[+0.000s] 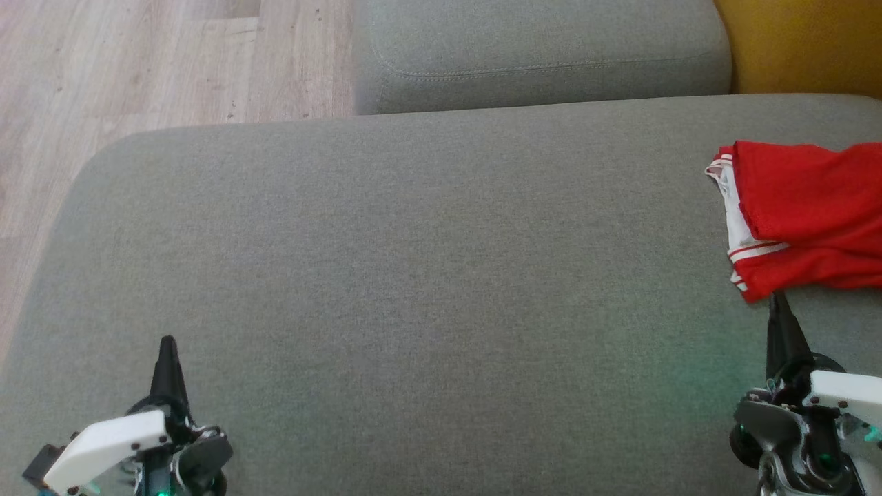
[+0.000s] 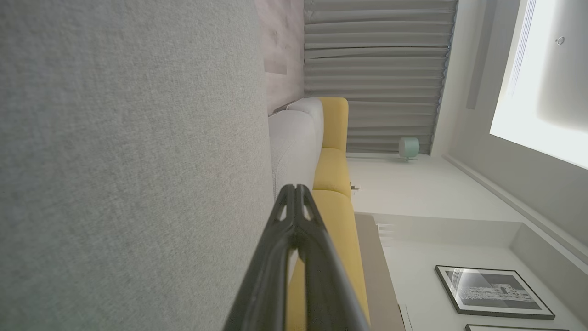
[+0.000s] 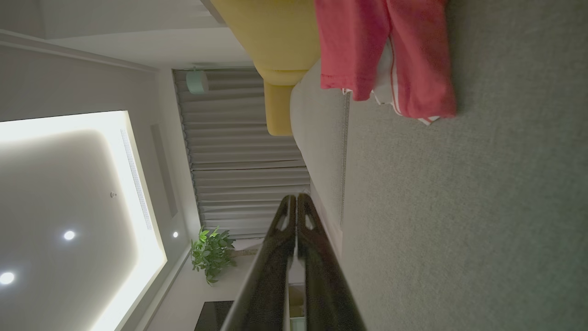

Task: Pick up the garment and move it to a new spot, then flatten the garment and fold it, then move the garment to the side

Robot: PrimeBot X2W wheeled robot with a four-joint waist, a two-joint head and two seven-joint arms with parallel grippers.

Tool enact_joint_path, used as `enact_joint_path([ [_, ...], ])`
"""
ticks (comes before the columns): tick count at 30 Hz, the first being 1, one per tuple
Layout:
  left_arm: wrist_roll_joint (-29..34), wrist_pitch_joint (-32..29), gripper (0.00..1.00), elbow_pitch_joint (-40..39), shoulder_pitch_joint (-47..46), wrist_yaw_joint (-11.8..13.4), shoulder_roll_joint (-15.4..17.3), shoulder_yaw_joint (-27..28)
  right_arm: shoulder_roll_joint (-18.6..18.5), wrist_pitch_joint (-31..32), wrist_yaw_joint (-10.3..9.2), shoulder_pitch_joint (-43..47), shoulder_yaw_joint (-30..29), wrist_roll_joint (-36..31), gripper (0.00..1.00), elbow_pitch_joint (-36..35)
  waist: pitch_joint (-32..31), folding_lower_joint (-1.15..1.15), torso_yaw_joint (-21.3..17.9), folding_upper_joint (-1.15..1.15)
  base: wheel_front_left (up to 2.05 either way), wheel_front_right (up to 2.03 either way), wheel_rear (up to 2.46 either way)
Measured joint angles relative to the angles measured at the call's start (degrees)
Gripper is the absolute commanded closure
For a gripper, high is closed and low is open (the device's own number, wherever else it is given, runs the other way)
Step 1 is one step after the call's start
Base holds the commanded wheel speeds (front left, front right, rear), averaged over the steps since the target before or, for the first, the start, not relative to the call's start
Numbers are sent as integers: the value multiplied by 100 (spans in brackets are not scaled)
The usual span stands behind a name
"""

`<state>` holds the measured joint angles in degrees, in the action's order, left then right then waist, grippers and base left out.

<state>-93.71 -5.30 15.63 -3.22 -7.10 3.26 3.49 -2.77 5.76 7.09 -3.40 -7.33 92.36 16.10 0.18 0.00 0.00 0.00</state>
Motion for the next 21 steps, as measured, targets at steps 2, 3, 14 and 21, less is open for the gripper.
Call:
enact_joint_path([
  [2, 0, -1, 100, 0, 0, 0, -1, 1, 1, 5, 0, 0, -1, -1, 100, 0, 0, 0, 0, 0, 0, 0, 0],
  [3, 0, -1, 100, 0, 0, 0, -2, 2, 1, 5, 0, 0, -1, 0, 100, 0, 0, 0, 0, 0, 0, 0, 0],
  [14, 10, -19, 100, 1, 0, 0, -10, 11, 2, 5, 0, 0, -5, -1, 100, 0, 0, 0, 0, 0, 0, 0, 0],
  [21, 27, -20, 100, 1, 0, 0, -16, 19, 3, 5, 0, -1, -12, -1, 100, 0, 0, 0, 0, 0, 0, 0, 0],
])
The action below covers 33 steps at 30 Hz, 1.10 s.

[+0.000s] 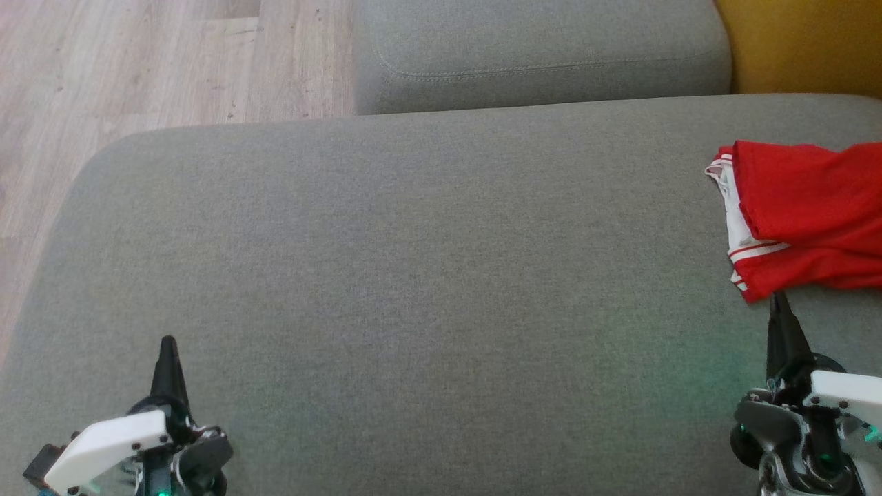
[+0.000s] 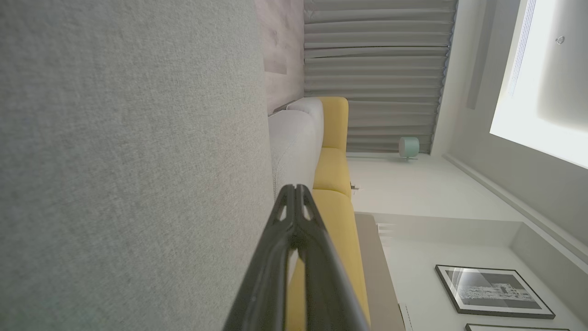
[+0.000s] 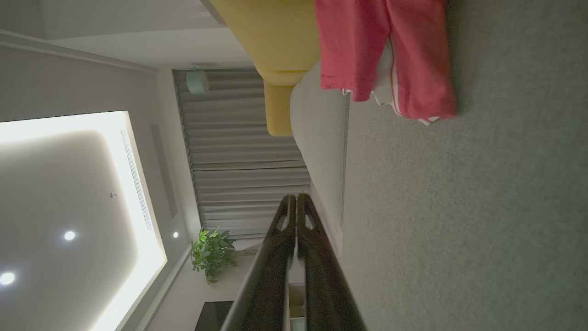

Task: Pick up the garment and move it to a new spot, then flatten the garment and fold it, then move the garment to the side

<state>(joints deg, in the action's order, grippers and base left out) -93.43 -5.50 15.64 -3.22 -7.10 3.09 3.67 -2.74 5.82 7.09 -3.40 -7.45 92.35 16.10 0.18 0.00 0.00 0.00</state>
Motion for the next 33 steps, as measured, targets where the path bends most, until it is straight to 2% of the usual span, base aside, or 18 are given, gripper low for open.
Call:
enact_joint_path([
  [33, 22, -24, 100, 0, 0, 0, -13, 13, 5, 3, 0, 0, -12, 0, 100, 0, 0, 0, 0, 0, 0, 0, 0],
])
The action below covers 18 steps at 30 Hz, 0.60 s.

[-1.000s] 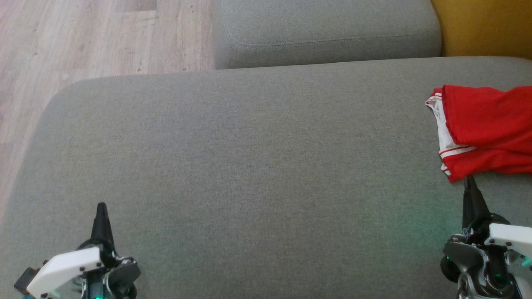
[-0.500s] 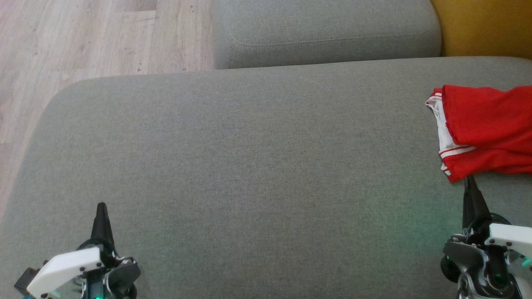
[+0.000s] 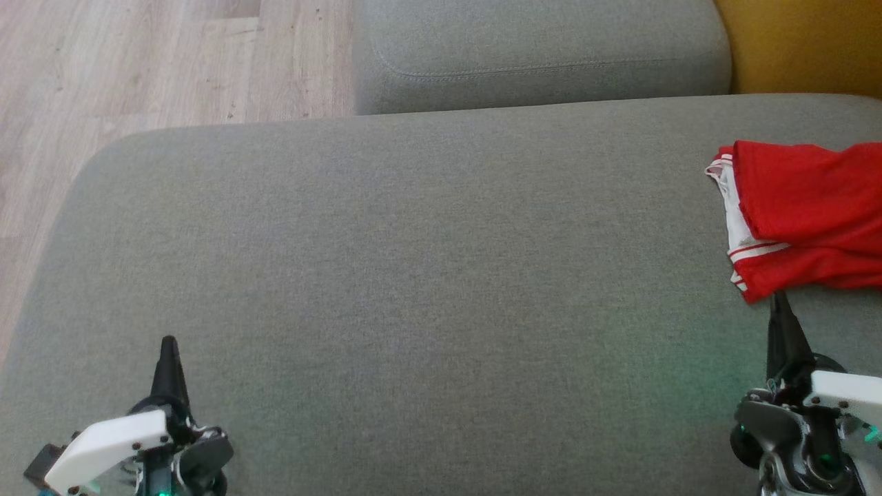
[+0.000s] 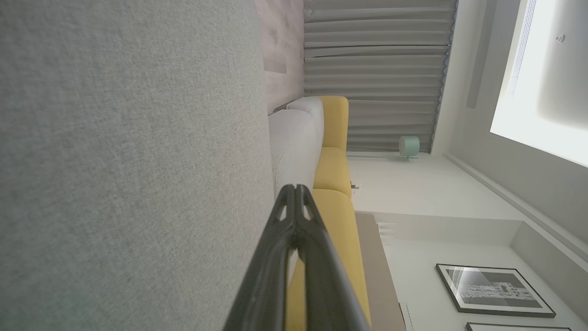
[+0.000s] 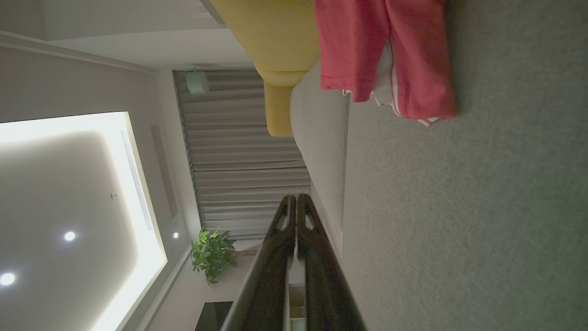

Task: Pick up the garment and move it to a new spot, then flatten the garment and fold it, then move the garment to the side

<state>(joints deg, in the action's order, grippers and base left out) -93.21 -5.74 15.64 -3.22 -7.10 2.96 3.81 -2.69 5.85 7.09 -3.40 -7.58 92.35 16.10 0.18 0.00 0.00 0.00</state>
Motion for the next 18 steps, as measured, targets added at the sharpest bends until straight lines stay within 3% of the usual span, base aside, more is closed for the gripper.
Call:
enact_joint_path([
  [18, 0, -25, 100, 0, 0, 0, -5, 7, 1, 30, 0, 0, -5, 0, 100, 0, 0, 0, 0, 0, 0, 0, 0],
])
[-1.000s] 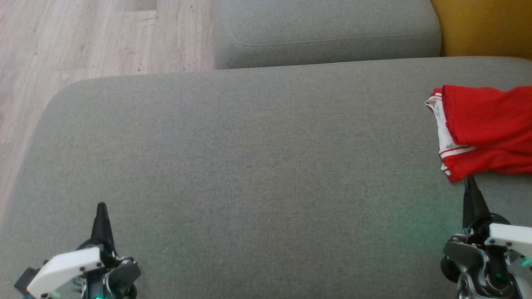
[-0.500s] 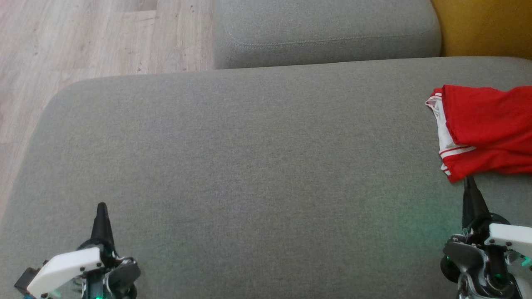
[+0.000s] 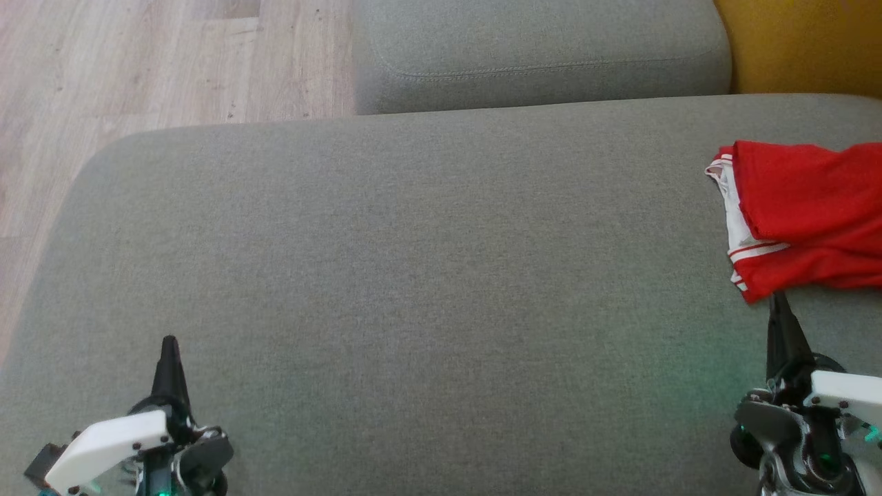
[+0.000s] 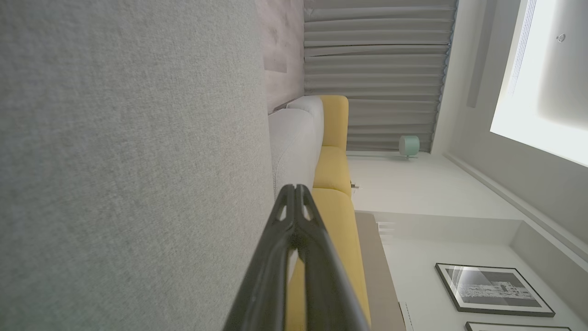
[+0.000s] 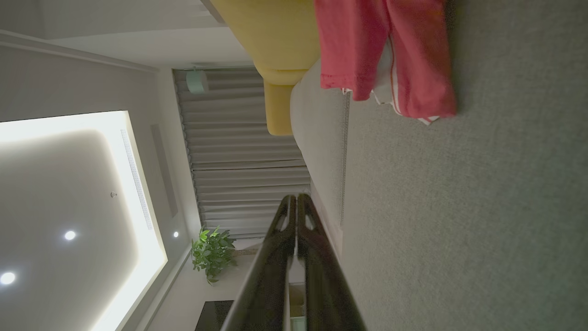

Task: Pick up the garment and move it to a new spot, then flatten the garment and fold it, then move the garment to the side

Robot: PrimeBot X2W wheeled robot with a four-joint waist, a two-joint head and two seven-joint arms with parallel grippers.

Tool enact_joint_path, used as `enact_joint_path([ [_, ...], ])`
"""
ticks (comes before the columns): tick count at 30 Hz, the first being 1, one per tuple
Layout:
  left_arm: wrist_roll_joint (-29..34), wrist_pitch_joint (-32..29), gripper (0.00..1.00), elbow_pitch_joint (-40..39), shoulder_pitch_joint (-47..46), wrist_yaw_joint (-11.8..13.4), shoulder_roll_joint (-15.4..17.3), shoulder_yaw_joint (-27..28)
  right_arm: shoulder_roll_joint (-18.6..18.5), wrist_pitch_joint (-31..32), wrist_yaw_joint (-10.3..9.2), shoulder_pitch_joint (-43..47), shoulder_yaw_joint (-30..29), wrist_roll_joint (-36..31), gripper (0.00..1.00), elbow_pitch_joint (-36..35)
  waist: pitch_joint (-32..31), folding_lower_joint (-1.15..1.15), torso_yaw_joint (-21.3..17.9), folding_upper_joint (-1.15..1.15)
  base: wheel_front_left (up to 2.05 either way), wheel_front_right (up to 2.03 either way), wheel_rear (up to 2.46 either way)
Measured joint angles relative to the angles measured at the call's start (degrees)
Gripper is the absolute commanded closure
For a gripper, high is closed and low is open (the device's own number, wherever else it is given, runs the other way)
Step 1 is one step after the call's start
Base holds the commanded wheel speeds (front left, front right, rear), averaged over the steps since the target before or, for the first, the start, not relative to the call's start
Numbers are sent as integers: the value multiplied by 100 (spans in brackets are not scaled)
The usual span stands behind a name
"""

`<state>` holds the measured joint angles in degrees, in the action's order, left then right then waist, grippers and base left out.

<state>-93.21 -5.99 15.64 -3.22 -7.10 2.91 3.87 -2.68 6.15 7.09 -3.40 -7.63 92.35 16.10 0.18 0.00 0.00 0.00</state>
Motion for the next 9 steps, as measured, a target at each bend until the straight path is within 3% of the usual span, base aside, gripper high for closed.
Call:
enact_joint_path([
  [9, 0, -1, 100, 0, 0, 0, -2, 2, 1, 0, 0, 0, -1, 0, 100, 0, 0, 0, 0, 0, 0, 0, 0],
])
